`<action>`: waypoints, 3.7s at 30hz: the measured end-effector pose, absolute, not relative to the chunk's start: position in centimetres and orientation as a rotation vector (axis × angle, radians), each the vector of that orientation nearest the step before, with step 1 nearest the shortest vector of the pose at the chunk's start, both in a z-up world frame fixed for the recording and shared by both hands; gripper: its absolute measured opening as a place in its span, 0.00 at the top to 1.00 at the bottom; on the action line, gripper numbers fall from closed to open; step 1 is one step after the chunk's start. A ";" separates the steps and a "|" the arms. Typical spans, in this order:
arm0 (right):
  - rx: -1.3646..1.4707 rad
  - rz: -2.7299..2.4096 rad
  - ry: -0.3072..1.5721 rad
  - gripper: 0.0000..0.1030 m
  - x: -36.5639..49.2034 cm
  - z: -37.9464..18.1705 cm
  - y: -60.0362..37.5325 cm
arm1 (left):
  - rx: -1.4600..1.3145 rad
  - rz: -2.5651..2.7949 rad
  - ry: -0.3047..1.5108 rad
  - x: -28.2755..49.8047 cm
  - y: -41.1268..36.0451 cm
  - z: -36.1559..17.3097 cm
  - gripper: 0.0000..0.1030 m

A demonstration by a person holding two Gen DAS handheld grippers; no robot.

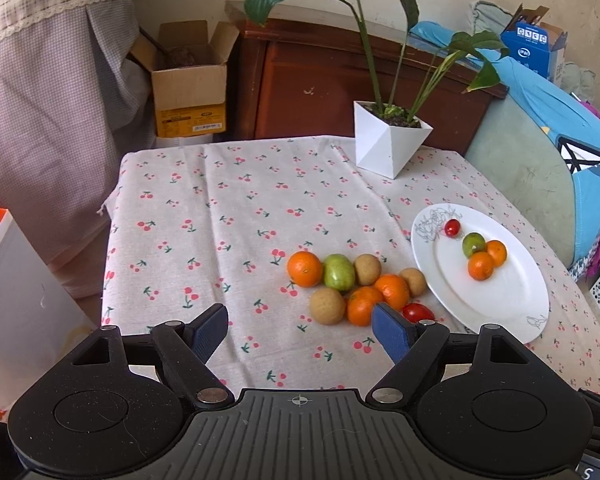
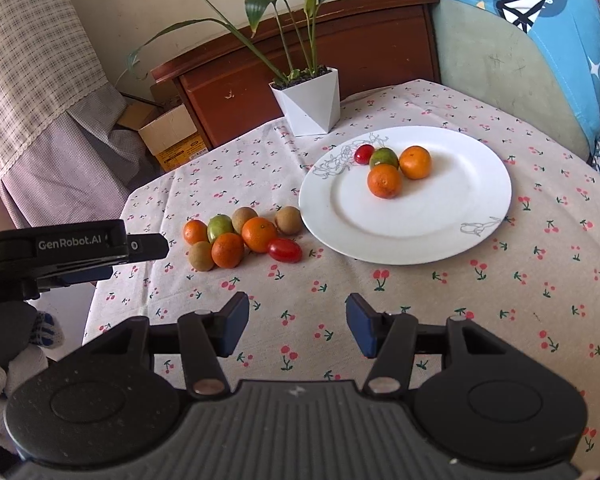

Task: Organize fruits
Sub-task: 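Withdraw both open tools from the plate back toward the fruit cluster, then bring the right gripper to a red cherry tomato while the left gripper approaches a brown kiwi, then close the right gripper on the cherry tomato while the left gripper grasps the kiwi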

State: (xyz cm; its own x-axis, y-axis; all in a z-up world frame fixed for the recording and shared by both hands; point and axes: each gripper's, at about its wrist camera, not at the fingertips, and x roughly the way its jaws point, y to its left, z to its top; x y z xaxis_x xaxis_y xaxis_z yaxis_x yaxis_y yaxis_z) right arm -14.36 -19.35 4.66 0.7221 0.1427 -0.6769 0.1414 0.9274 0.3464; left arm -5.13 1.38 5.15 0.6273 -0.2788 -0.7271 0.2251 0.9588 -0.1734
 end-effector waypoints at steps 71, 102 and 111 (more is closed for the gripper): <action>0.478 0.008 0.730 0.74 -7.6 0.6 -18.9 | 0.030 -0.386 0.719 -2.9 -1.4 -0.2 0.51; 0.524 -0.010 0.655 0.74 -9.1 3.7 -20.6 | -0.001 -0.468 0.664 -4.8 -2.7 3.8 0.75; 0.574 -0.095 0.670 0.74 -9.7 5.8 -24.6 | -0.018 -0.546 0.719 -4.3 -5.0 5.7 0.75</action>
State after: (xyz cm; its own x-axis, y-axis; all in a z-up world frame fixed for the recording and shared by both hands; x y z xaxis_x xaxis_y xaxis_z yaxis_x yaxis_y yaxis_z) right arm -9.73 -24.63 5.78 0.7854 0.0968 -0.6113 0.2633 0.8415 0.4717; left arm -4.30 -4.98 5.70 0.6198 -0.4804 -0.6205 0.4686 0.8608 -0.1983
